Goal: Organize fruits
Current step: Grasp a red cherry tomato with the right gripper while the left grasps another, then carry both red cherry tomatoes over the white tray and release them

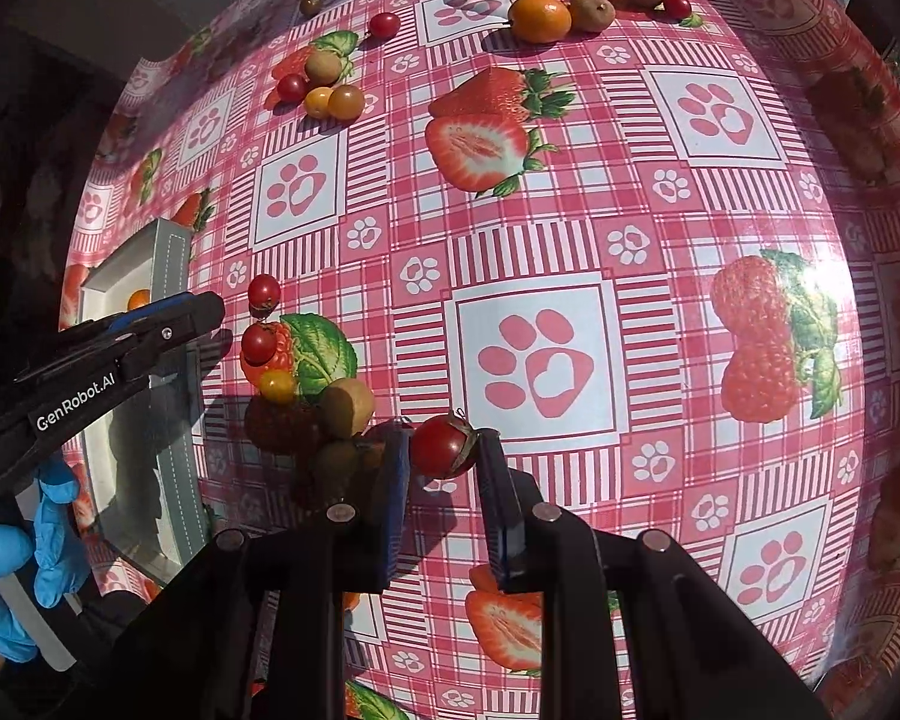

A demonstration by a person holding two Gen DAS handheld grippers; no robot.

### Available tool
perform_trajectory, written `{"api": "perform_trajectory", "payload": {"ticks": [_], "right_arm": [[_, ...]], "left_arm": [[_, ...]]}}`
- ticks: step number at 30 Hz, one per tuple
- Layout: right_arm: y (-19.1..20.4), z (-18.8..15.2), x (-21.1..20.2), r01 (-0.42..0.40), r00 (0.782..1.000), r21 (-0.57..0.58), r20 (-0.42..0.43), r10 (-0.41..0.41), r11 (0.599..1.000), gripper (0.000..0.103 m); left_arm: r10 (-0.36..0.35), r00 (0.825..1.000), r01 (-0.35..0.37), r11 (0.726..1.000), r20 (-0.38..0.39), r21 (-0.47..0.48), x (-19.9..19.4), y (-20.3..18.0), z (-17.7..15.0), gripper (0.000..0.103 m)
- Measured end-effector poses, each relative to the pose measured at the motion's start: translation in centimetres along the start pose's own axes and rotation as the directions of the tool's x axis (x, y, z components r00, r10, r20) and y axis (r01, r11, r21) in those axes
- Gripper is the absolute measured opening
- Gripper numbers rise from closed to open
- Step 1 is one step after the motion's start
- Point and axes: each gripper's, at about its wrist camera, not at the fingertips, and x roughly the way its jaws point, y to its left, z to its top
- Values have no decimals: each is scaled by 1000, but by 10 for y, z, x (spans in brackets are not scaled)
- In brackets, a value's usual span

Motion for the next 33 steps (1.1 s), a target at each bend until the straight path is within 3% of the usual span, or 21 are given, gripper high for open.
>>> {"api": "perform_trajectory", "payload": {"ticks": [12, 20, 33], "right_arm": [[-8, -18, -7, 14, 1000, 21, -8, -14, 1000, 25], [-12, -22, -10, 10, 1000, 41, -3, -10, 999, 25], [-1, -16, -21, -10, 1000, 28, 20, 9, 1000, 25]], "left_arm": [[31, 998, -30, 999, -58, 12, 46, 1, 8, 23], [53, 998, -52, 998, -21, 37, 49, -15, 12, 20], [-17, 998, 18, 1000, 53, -12, -14, 14, -8, 20]]}}
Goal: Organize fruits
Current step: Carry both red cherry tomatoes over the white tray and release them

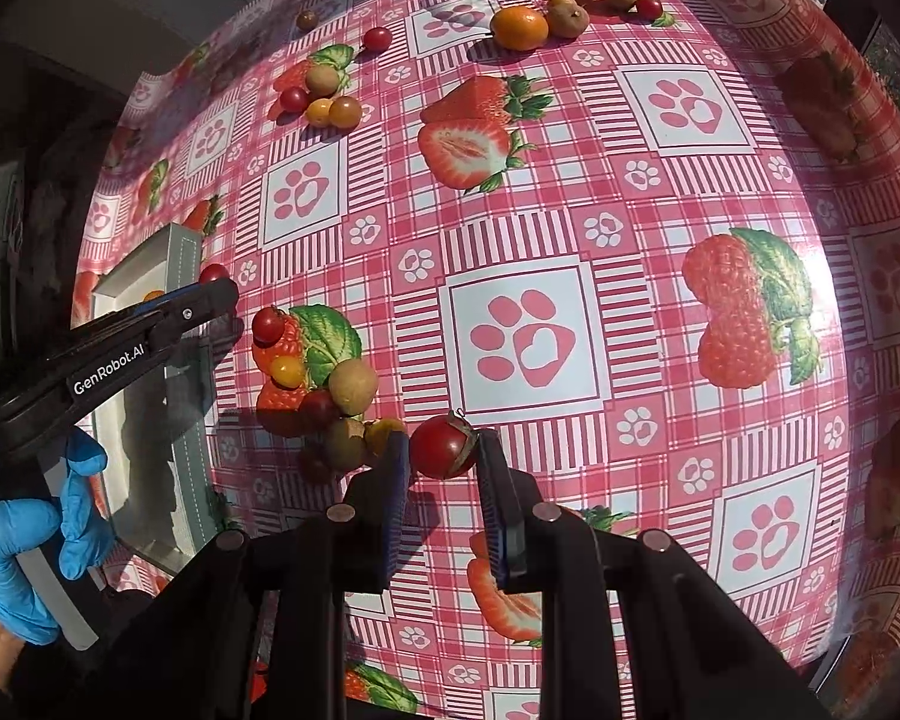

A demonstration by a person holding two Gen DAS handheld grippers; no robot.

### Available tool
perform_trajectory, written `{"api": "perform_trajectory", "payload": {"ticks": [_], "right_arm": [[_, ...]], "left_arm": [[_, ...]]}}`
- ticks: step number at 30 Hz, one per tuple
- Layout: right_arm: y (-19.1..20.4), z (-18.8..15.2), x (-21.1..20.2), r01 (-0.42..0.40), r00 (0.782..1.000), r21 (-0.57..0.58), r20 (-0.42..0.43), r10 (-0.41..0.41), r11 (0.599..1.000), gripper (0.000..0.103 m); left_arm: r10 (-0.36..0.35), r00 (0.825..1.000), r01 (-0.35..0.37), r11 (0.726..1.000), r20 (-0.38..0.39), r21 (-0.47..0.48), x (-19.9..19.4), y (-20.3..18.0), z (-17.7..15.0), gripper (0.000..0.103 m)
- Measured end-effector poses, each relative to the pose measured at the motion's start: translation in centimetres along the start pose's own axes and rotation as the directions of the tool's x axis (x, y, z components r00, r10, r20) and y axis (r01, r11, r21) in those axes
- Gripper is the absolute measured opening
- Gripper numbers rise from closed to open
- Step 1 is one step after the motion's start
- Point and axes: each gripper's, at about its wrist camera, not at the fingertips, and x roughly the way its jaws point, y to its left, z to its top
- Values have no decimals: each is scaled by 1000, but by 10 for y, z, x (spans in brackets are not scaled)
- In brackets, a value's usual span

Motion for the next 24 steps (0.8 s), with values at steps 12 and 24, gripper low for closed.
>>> {"api": "perform_trajectory", "payload": {"ticks": [12, 24], "right_arm": [[67, 13, 0, -5, 1000, -140, -5, 5, 990, 25], [170, 10, 22, -36, 998, -346, -58, 17, 937, 25]], "left_arm": [[-9, 997, 17, 995, 81, -96, -47, 48, -35, 20], [55, 994, -30, 967, 94, -253, -63, 128, -80, 20]]}}
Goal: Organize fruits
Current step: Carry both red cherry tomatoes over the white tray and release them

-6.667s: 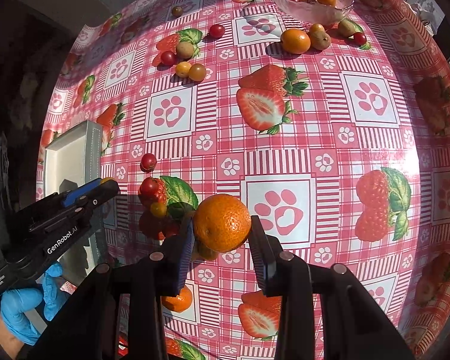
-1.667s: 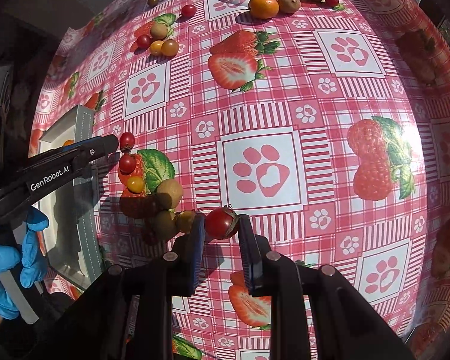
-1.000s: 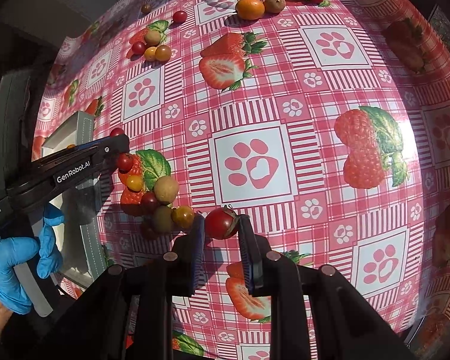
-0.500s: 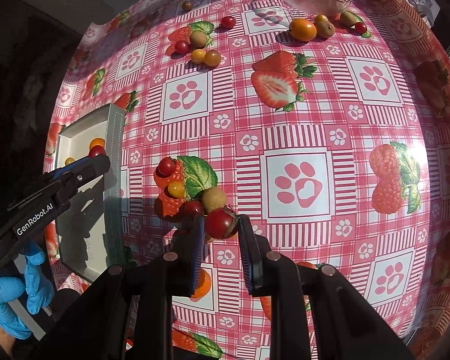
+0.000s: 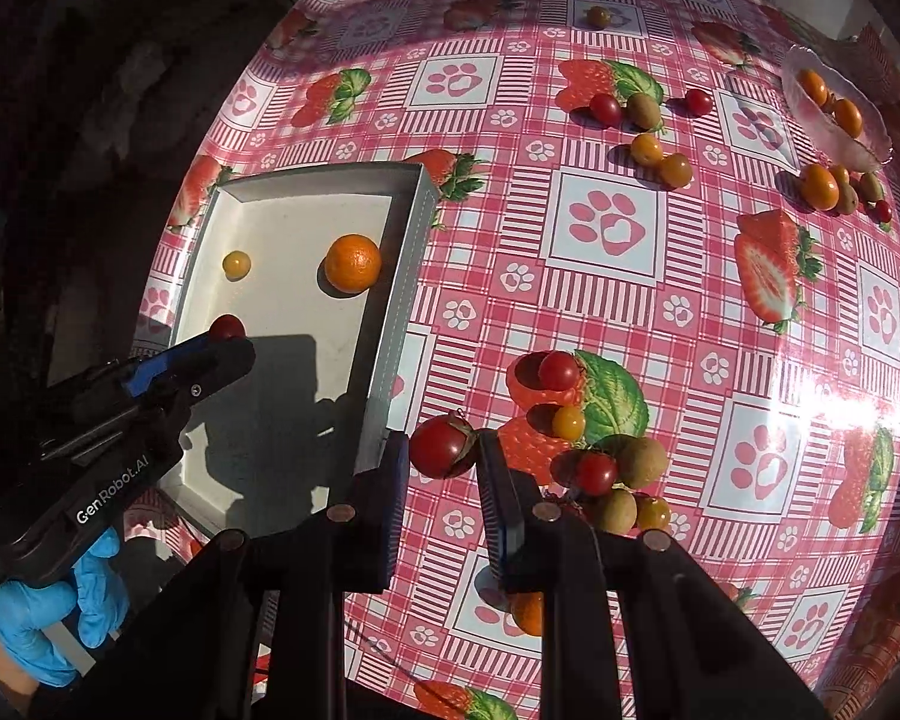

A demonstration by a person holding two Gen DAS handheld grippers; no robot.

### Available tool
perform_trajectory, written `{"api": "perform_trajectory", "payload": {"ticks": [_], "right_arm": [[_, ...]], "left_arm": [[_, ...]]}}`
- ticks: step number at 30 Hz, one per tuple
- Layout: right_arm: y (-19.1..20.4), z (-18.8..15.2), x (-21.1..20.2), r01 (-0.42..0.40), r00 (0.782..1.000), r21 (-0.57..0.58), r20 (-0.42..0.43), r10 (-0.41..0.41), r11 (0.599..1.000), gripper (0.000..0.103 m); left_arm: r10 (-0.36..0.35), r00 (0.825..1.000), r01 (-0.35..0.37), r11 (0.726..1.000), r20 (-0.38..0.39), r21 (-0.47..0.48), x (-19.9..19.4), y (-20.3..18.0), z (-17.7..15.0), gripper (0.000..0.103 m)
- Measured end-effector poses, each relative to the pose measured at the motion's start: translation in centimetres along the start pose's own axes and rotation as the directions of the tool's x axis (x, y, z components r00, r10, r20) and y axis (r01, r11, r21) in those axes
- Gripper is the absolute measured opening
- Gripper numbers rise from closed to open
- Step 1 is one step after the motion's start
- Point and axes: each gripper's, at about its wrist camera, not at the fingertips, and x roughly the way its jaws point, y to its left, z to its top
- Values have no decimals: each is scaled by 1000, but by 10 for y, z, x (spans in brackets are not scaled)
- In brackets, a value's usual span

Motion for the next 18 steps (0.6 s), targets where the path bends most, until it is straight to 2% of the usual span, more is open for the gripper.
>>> {"api": "perform_trajectory", "payload": {"ticks": [8, 18], "right_arm": [[53, 19, 25, -28, 999, -96, -47, 23, 995, 25], [100, 45, 72, -50, 991, -165, -132, 28, 985, 25]], "left_arm": [[49, 999, -49, 995, -6, -90, 3, 52, -10, 20], [110, 992, -116, 987, -60, -112, 35, 85, -8, 20]]}}
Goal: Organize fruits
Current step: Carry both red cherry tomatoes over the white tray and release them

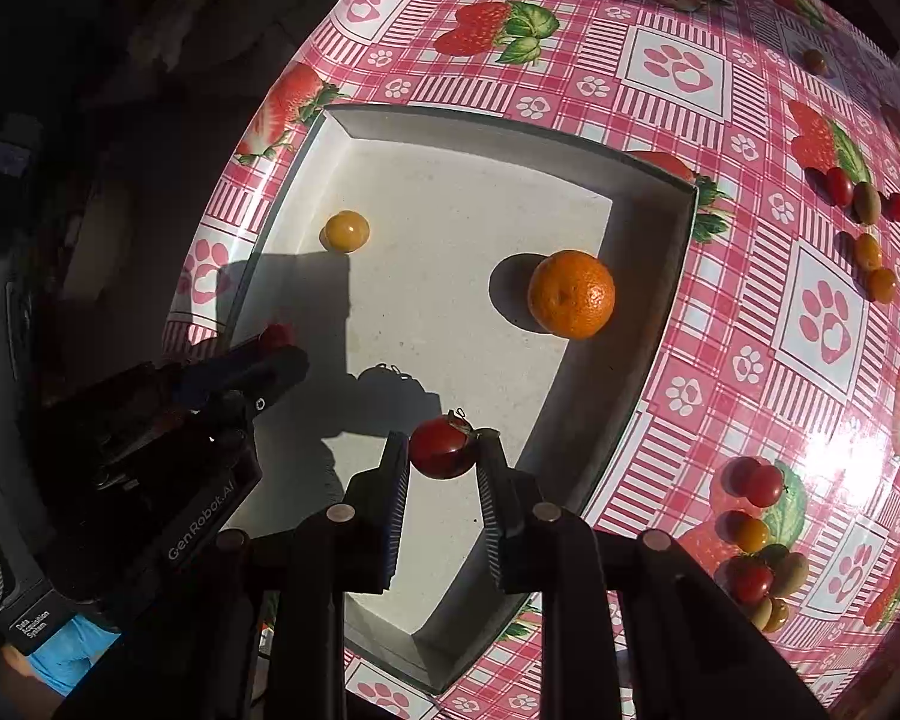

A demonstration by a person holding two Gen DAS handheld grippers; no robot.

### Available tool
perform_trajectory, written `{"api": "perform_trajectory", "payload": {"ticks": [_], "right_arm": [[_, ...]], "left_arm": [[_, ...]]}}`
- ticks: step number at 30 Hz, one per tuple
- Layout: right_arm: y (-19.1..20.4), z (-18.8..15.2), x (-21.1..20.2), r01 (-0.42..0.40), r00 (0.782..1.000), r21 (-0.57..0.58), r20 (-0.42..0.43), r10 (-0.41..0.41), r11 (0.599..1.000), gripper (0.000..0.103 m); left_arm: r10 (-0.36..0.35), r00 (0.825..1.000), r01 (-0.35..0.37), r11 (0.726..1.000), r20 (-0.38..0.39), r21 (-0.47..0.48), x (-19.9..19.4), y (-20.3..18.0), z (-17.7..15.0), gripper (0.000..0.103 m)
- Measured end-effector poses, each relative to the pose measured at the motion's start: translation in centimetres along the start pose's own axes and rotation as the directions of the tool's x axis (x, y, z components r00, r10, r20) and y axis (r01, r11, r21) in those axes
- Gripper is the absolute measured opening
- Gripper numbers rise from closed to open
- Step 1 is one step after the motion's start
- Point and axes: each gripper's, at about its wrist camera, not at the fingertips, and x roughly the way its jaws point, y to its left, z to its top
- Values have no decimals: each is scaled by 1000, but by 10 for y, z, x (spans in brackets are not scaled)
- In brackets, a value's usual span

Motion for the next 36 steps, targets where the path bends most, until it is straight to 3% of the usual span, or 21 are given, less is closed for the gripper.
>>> {"api": "perform_trajectory", "payload": {"ticks": [8, 16, 17, 18, 20, 22, 27, 32, 36], "right_arm": [[5, 23, 32, 29, 999, -11, -45, -30, 1000, 25], [10, 23, 53, 65, 994, -53, -81, -69, 996, 26], [9, 23, 54, 67, 994, -62, -84, -72, 996, 27], [9, 23, 54, 63, 994, -65, -86, -68, 996, 30], [20, 30, 60, 37, 995, -61, -93, -43, 997, 41], [21, 32, 58, 71, 994, -75, -77, -77, 995, 62], [20, 33, 45, 37, 997, -52, -66, -40, 998, 81], [20, 27, 23, -23, 999, -21, -28, 22, 1000, 84], [17, 17, 5, -13, 1000, -15, 6, 14, 1000, 86]], "left_arm": [[17, 999, -16, 1000, -32, 27, 18, -6, -3, 20], [20, 999, -19, 1000, -47, 23, 24, -8, -12, 21], [17, 999, -15, 999, -51, 29, 24, -8, -12, 27], [6, 998, -4, 999, -58, 32, 24, -9, -12, 55], [53, 998, -52, 998, -31, 26, 22, -11, -9, 85], [65, 998, -64, 997, -23, 37, 19, -10, -10, 85], [27, 998, -27, 1000, -53, -4, 13, 1, -14, 85], [27, 998, -27, 1000, -50, -1, 1, -4, -21, 85], [26, 997, -24, 999, -73, 21, -1, -14, -25, 85]]}}
